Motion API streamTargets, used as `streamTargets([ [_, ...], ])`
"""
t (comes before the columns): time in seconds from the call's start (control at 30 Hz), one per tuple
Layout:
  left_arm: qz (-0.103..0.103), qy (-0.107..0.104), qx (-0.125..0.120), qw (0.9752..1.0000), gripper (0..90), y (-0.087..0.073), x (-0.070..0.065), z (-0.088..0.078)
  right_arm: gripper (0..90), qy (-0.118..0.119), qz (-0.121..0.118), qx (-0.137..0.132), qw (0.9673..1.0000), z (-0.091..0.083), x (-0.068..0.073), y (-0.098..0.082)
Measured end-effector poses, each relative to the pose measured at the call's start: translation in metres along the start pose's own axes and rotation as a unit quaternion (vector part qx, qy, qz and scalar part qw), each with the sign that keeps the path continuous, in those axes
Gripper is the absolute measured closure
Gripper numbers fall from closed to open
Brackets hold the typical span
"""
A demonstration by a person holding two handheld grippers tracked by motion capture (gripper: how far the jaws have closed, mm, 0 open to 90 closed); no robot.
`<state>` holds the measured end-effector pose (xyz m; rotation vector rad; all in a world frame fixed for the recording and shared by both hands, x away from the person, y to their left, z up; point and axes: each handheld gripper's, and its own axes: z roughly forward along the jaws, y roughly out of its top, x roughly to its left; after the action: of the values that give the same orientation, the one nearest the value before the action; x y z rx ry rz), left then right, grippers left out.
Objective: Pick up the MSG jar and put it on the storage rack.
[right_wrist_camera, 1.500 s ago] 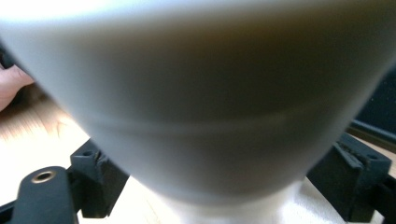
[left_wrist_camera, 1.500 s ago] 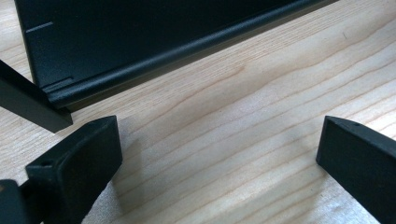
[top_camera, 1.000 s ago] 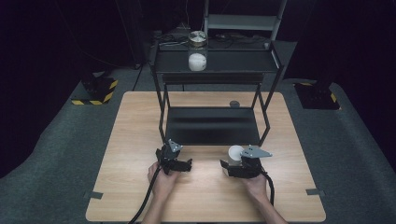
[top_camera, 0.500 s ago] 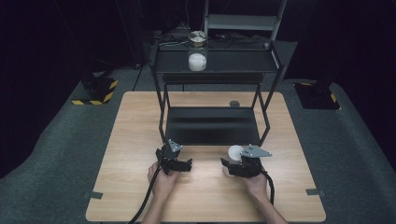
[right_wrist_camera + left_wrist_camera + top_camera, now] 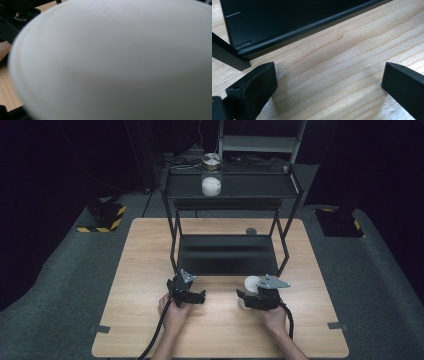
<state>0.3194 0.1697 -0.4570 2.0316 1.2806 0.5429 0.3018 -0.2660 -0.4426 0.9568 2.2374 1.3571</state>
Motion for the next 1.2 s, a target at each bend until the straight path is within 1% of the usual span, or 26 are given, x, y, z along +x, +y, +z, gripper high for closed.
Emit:
streamTargets([
  [0.1, 0.000, 0.000, 0.000, 1.0000, 0.2, 0.000, 0.000, 0.000, 33.6, 0.006, 0.000, 0.004, 1.0000, 0.000, -0.002, 0.003],
  [0.2, 0.000, 0.000, 0.000, 1.0000, 0.2, 0.000, 0.000, 0.000, 33.7, 0.005, -0.003, 0.006, 1.0000, -0.001, -0.001, 0.007],
  [0.43, 0.000, 0.000, 0.000, 1.0000, 0.2, 0.000, 0.000, 0.000, 33.9, 0.006, -0.006, 0.000, 1.0000, -0.006, -0.005, 0.017],
  [0.8, 0.000, 0.000, 0.000, 1.0000, 0.2, 0.000, 0.000, 0.000, 34.3, 0.006, -0.024, 0.007, 0.9997, -0.016, -0.012, 0.046],
  [1.0, 0.000, 0.000, 0.000, 1.0000, 0.2, 0.000, 0.000, 0.000, 34.4, 0.012, -0.023, 0.008, 0.9996, -0.019, -0.018, 0.059],
  [1.2, 0.000, 0.000, 0.000, 1.0000, 0.2, 0.000, 0.000, 0.000, 34.6, 0.017, -0.033, 0.010, 0.9992, -0.022, -0.021, 0.074],
])
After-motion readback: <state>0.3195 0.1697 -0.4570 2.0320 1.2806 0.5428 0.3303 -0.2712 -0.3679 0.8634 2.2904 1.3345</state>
